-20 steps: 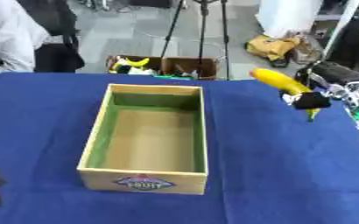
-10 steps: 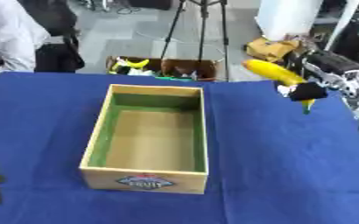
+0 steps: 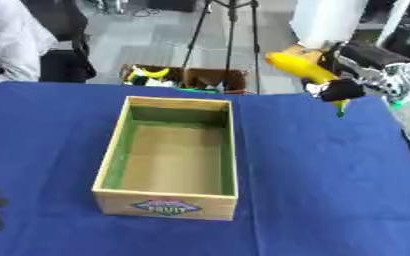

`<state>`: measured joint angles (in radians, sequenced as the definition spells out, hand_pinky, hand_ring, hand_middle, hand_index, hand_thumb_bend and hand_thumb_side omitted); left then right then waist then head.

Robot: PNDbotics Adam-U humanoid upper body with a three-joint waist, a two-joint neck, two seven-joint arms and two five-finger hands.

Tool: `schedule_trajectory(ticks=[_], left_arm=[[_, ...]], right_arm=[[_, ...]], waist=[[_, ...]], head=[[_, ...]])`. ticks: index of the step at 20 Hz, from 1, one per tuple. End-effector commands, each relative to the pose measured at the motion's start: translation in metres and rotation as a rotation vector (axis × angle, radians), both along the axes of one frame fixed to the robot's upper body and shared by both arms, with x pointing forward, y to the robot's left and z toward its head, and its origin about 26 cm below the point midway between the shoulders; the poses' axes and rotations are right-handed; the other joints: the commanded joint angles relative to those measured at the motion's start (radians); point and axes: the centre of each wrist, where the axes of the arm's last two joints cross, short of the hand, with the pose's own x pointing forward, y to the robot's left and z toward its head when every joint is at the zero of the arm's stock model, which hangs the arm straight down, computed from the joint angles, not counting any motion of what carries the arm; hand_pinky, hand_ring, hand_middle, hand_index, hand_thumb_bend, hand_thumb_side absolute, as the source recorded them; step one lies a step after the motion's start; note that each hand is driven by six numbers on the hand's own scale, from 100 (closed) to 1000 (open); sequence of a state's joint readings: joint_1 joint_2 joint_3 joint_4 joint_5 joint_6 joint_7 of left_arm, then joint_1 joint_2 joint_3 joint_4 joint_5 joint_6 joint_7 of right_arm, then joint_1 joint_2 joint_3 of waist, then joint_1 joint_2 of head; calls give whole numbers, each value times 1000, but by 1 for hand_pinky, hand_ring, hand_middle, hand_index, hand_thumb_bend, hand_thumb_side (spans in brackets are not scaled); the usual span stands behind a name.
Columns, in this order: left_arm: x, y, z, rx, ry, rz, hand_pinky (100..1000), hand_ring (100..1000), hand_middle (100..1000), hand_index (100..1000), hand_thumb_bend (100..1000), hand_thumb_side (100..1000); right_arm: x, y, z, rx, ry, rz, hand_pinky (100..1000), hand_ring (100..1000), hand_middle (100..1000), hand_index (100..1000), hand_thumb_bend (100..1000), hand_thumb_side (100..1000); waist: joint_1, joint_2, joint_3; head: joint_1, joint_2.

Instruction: Pick up objects on the table and place them in the box.

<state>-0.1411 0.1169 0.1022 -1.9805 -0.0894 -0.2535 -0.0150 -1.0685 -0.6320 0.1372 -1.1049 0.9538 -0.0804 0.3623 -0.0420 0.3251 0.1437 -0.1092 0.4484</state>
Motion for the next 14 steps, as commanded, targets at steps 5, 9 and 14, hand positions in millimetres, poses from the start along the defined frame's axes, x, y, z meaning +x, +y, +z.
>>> schedule_trajectory(ticks=[5,9,14], left_arm=[[-2,4,8,24,-18,2,321,517,537,687,100,967],[-2,4,8,23,-17,1,321,517,537,687,100,966],[-2,3,8,23,-16,-3,322,516,537,687,100,966]], right_arm=[[-4,18,26,-7,-57,57,259,583,539,660,118,706],[-2,31,30,-3,-61,92,260,582,537,660,127,709],[0,50,34,5,-65,136,261,580,532,660,143,702]], waist=[[-5,-29,4],[-8,-33,9],[-12,-37,16]], head=[[-2,7],[-3,8],[-6,10]])
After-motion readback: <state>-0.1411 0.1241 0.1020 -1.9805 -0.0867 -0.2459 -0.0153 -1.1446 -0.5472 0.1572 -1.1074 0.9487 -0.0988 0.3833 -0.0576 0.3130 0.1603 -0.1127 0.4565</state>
